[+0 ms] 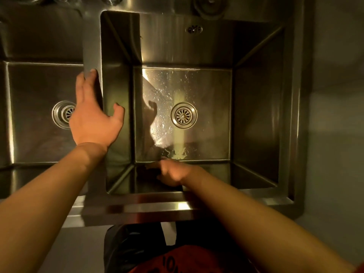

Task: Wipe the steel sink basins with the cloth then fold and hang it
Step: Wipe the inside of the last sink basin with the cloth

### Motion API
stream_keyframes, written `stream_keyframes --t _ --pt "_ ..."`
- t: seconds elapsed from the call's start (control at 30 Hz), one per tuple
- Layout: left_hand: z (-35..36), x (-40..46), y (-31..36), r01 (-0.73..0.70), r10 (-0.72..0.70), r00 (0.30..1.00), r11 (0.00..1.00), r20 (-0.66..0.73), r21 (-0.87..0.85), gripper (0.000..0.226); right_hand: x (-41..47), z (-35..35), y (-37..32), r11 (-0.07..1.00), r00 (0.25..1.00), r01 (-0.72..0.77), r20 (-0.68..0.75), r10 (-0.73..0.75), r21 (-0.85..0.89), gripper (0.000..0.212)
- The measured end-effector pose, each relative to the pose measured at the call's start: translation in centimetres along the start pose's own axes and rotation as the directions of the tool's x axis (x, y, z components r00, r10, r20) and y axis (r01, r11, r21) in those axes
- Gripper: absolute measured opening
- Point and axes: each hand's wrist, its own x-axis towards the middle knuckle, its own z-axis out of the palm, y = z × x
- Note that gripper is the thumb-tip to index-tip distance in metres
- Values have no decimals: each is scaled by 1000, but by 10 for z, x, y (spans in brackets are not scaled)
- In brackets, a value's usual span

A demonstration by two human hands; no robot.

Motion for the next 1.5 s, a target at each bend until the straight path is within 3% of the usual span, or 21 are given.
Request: stream_keyframes --t 0.1,0.17,0.3,0.43,0.53,0.63,0.77,1.0,1.1,1.23,1.37,1.5 --pt "0 0 1 -2 2 1000 1000 7 -3 85 -22 -15 35 999 999 -40 36 39 14 24" --pt "0 1 1 -7 7 1000 1000 10 -5 84 -36 -26 63 991 992 -114 51 117 -68 19" --pt "0 0 1 -13 13 1000 1000 9 -22 85 -57 -45 119 913 922 -381 19 387 -148 50" --pt "2 3 -4 -23 24 1000 997 12 -73 85 -59 -52 150 778 870 -457 -36 491 -430 39" --pt "4 7 -11 -36 39 999 990 22 -139 87 -52 -55 158 528 866 -377 -87 493 -762 39" --pt "8 10 -15 -54 58 998 989 21 -139 87 -45 -73 165 306 876 -248 -78 475 -919 44" --pt "8 11 -18 -56 56 998 993 -2 -106 88 -26 -131 172 195 888 -264 -159 431 -945 49" --pt "3 5 -7 -36 36 999 997 -2 -72 88 -15 -253 147 -29 789 -525 -498 360 -851 63" --pt "2 5 -6 -32 31 999 998 -9 -58 88 -16 -277 141 -41 763 -579 -558 327 -815 69" --pt "2 5 -4 -37 36 999 999 -16 -38 88 -14 -248 150 -59 764 -566 -550 337 -822 67" --pt "2 6 -5 -29 29 999 1000 -24 -6 88 -12 -169 171 118 841 -439 -362 402 -891 55" --pt "2 7 -7 -13 14 1000 999 -22 29 88 -18 -83 180 273 858 -318 -154 490 -908 50"
